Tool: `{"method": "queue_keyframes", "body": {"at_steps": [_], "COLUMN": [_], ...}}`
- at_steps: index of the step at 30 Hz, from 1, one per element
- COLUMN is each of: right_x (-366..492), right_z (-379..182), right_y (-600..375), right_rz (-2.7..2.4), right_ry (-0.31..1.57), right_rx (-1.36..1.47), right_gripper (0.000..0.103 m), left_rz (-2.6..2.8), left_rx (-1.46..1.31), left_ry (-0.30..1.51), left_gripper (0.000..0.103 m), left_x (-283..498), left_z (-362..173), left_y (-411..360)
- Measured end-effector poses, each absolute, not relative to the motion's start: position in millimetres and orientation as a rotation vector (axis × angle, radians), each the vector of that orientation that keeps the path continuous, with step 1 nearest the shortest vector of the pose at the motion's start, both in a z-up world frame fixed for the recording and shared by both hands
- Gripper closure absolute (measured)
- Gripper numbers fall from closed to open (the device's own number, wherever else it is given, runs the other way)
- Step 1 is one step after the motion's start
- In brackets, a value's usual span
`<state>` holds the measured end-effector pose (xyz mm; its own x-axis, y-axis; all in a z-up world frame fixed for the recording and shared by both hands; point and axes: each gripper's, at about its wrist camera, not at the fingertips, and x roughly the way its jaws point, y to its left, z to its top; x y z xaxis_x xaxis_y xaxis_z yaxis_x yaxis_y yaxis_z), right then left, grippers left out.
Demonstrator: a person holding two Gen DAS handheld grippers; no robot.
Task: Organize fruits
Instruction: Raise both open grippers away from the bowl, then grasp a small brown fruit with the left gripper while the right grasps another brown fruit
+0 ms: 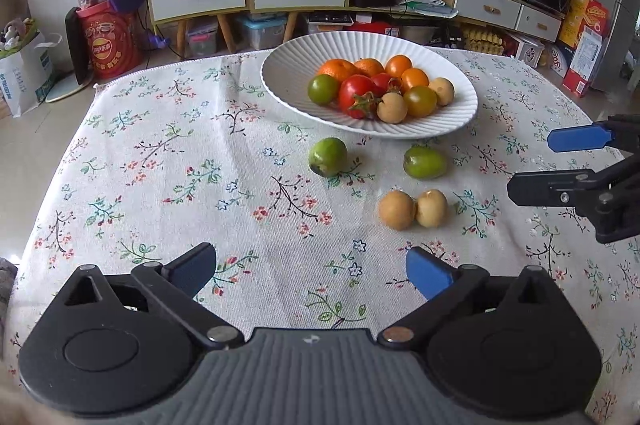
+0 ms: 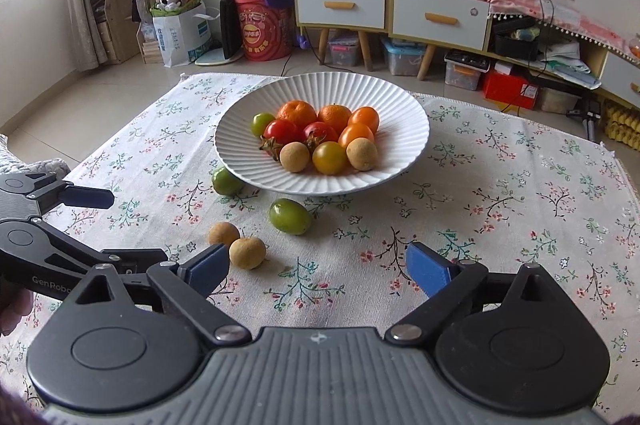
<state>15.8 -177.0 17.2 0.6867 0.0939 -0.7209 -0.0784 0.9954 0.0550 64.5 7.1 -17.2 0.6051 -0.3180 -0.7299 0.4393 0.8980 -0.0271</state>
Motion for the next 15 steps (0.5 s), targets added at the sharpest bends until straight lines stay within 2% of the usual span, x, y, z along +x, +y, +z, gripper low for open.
{"method": "queue_keyframes", "body": {"at_steps": [10, 13, 15], "right_x": [18.4, 18.2, 18.5], "right_z": [3.1, 0.3, -1.3], "right_y": [-179.0, -179.1, -179.7], "right_rz": [0.105, 0.109, 0.113], "right_ry": [0.821, 0.824, 0.825], "right_rx": [0.021, 0.019, 0.018], "right_gripper": [0.008, 0.008, 0.008], "left_rz": [-0.505, -0.527, -0.543], "left_rx": [0.232, 0.246, 0.238], "left_ry": [0.761, 0.752, 0.747], "left_gripper": [0.005, 0.011, 0.019], "left_x": [63.5, 64.2, 65.3], "left_z": [-35.0, -36.5, -35.6], "left_y": [-16.6, -21.7, -23.8]}}
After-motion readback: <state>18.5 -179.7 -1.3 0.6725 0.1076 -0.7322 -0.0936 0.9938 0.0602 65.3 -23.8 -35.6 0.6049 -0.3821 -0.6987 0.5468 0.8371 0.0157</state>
